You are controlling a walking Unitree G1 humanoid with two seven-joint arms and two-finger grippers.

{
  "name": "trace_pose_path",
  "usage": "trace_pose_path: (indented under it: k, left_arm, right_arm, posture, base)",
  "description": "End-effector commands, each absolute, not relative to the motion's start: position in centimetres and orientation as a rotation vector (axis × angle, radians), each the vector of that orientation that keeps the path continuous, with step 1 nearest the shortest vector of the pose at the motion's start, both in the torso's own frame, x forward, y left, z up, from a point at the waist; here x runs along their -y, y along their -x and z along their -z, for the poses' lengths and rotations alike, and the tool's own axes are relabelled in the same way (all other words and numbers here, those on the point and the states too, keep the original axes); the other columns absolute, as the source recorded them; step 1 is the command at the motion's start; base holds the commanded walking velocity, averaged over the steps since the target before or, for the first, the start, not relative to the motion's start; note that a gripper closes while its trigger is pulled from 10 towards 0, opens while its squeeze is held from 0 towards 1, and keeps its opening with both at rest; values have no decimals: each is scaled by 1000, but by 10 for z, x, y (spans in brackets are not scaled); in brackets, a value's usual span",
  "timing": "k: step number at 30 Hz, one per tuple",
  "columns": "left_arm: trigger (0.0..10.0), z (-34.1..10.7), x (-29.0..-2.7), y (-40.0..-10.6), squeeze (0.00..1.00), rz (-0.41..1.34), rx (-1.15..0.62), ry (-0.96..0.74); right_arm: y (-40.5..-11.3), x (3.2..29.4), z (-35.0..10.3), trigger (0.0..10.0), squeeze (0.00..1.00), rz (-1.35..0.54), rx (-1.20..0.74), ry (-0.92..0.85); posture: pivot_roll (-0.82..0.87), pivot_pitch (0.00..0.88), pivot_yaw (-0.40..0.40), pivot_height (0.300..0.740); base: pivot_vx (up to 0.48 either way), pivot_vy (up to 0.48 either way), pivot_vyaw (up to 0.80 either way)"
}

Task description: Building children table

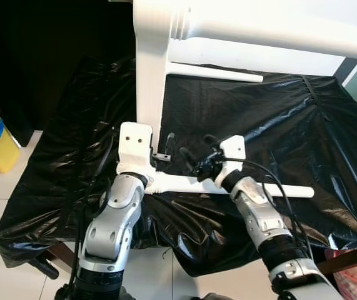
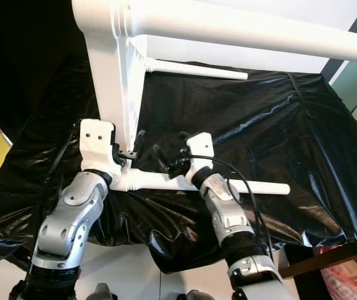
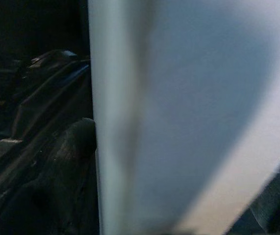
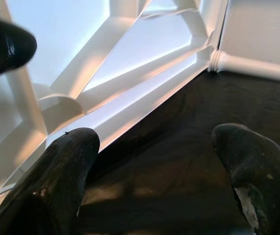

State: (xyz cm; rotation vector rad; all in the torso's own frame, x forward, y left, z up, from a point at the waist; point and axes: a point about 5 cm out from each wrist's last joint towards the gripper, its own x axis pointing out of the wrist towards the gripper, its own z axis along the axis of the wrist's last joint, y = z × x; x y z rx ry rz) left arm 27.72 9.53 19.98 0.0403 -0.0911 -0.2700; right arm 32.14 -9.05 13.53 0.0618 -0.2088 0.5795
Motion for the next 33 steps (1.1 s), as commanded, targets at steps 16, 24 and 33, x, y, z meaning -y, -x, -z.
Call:
trace_pose_path:
  k: [16, 24, 33]
  left_arm:
    - [0, -201, -118, -290, 0, -138, 146, 43]
    - [0, -199, -127, -283, 0, -166, 168, 16]
    - [0, -203, -139, -272, 0, -192, 199, -4]
  right_arm:
    - [-317, 131, -146, 10000, 0, -456, 222, -57]
    - [-317, 132, -146, 10000, 0, -451, 217, -61]
    - [-316, 131, -145, 10000, 0, -459, 206, -62]
  posture:
    - [20, 81, -98, 740]
    - [28, 81, -101, 740]
    - [41, 81, -107, 740]
  base:
    - [0, 0, 0]
    - [0, 0, 0]
    - [0, 0, 0]
